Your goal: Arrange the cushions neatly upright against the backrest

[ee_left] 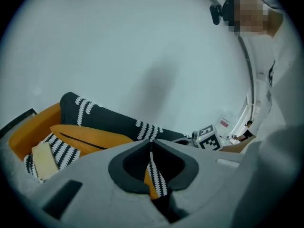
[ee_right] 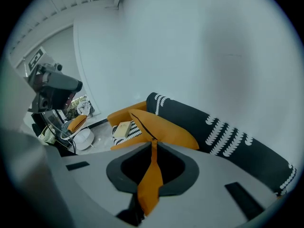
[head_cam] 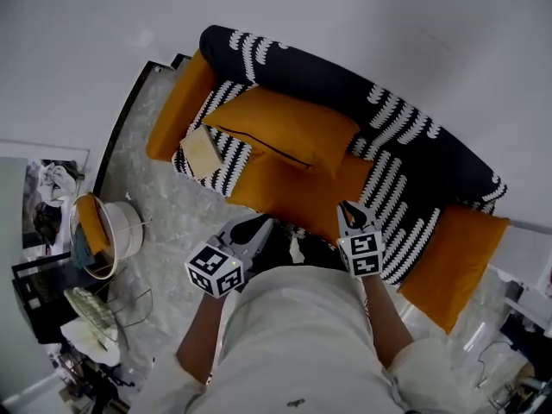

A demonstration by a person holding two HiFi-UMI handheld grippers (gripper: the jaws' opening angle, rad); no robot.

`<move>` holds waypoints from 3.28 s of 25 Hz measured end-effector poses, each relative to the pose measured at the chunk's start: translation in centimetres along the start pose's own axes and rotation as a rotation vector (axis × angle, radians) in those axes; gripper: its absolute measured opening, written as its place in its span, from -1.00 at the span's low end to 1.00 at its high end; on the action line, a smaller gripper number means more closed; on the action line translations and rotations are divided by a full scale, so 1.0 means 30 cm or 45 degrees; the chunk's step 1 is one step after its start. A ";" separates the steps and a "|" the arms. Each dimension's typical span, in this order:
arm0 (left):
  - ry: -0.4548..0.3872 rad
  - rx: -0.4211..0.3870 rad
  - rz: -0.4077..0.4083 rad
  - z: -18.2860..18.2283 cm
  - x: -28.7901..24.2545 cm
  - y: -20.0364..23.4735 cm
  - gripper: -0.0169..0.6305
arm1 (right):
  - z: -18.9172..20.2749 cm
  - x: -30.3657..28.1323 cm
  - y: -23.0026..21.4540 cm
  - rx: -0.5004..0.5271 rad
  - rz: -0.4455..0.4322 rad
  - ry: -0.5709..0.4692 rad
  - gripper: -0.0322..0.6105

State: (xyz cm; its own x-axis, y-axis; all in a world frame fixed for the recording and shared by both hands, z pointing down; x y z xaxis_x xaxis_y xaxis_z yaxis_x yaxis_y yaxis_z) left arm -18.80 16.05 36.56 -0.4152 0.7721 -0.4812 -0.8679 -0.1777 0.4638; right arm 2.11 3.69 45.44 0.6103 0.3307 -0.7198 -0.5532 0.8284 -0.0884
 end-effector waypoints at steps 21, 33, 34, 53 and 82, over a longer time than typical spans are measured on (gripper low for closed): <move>0.176 0.215 0.040 -0.167 -0.034 0.861 -0.54 | -0.219 -0.355 0.092 -0.284 0.376 0.235 -0.42; 0.456 0.449 -0.053 0.018 -0.266 1.360 -0.24 | -0.146 -0.573 0.043 -0.404 0.586 0.513 -0.19; 0.458 0.483 -0.063 0.035 -0.279 1.388 -0.23 | -0.137 -0.594 0.040 -0.416 0.587 0.531 -0.18; 0.462 0.755 -0.133 0.121 -0.524 1.538 -0.10 | -0.029 -0.722 -0.042 -0.549 0.751 0.704 -0.13; 0.051 0.666 -0.070 -0.445 -0.312 1.608 -0.82 | -0.507 -0.714 -0.059 -0.521 0.570 0.262 -0.81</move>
State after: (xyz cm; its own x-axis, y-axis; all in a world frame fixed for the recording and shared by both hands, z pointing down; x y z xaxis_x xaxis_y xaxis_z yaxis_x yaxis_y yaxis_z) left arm -60.43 -7.91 53.49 -0.3920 0.7460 -0.5384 -0.6410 0.1983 0.7415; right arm -18.60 -11.75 50.55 0.1712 0.4772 -0.8620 -0.9258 0.3772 0.0250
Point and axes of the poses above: the fingertips, and each gripper's own axes: x backward along the fingers, y to its left, z out of its underside, the point moved 7 cm from there along x, backward along the fingers, and after that the axes turned 2 degrees about y, right-handed, at the moved point
